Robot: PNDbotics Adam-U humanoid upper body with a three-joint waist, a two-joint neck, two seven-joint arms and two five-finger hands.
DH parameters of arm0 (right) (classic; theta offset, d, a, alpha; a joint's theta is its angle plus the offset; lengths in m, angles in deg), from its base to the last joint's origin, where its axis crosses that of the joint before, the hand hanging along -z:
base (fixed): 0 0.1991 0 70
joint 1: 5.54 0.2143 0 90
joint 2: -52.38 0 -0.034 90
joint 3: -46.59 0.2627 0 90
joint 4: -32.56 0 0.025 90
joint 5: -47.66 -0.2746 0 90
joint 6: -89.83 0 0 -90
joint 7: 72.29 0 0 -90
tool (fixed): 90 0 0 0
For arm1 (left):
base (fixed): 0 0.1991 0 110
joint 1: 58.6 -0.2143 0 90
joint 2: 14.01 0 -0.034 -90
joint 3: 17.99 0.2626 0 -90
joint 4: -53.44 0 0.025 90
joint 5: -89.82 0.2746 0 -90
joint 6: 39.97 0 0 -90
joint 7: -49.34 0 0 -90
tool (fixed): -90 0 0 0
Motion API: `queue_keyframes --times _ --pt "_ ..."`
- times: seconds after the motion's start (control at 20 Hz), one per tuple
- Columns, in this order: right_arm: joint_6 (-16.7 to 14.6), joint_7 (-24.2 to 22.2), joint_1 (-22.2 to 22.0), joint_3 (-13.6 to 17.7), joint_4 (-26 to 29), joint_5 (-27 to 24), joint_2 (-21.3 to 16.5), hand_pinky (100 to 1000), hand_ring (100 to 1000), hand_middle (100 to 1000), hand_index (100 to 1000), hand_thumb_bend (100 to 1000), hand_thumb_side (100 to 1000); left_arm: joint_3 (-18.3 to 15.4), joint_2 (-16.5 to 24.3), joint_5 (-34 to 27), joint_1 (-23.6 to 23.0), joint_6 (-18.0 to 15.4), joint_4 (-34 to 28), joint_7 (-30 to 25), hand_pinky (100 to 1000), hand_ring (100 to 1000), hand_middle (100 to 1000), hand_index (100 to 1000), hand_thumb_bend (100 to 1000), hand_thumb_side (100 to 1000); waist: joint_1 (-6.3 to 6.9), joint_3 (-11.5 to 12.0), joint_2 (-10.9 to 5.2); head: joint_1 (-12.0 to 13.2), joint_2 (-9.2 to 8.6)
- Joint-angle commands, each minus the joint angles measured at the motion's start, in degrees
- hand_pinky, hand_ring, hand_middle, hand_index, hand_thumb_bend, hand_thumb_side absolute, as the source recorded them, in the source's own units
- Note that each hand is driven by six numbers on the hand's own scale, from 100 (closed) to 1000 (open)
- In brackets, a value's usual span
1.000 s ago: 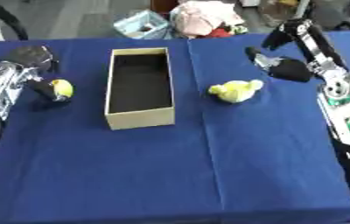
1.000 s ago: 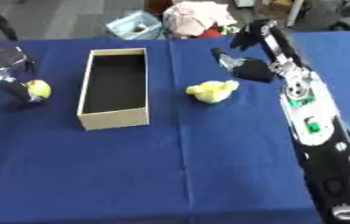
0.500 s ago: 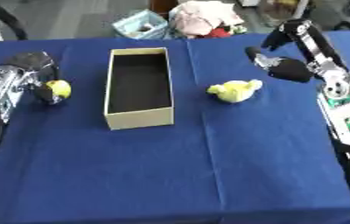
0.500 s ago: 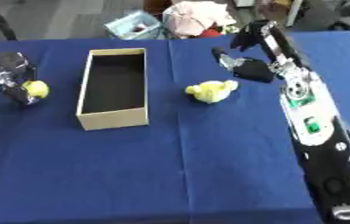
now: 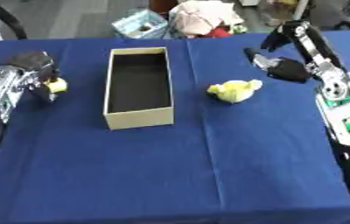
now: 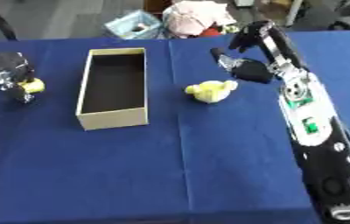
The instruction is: Pick up objects on the table and place them in the box.
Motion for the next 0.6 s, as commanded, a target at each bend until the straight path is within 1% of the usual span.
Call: queue_keyframes --times 0.05,0.25,0.6 --pt "-0.1 0.1 1.1 0.2 0.4 0.3 -0.4 673 550 512 535 388 517 0.3 2.6 0.0 2.6 -1.0 -3.9 0.0 485 346 344 441 304 100 0.24 -0.1 -1.24 0.1 0.34" --pt "-0.2 0.0 1.0 0.1 0.3 0.5 -0.2 673 551 512 535 387 519 1.9 1.7 -0.2 3.9 -2.7 -7.7 -0.2 485 347 347 443 281 100 0.32 -0.3 -1.55 0.3 0.34" --pt "-0.5 -0.4 1.1 -0.2 0.0 0.6 0.4 674 551 513 534 385 519 6.0 -2.0 -0.8 6.0 -6.3 -12.6 -1.2 494 354 352 450 249 100 0.27 -0.9 -1.99 0.9 0.34"
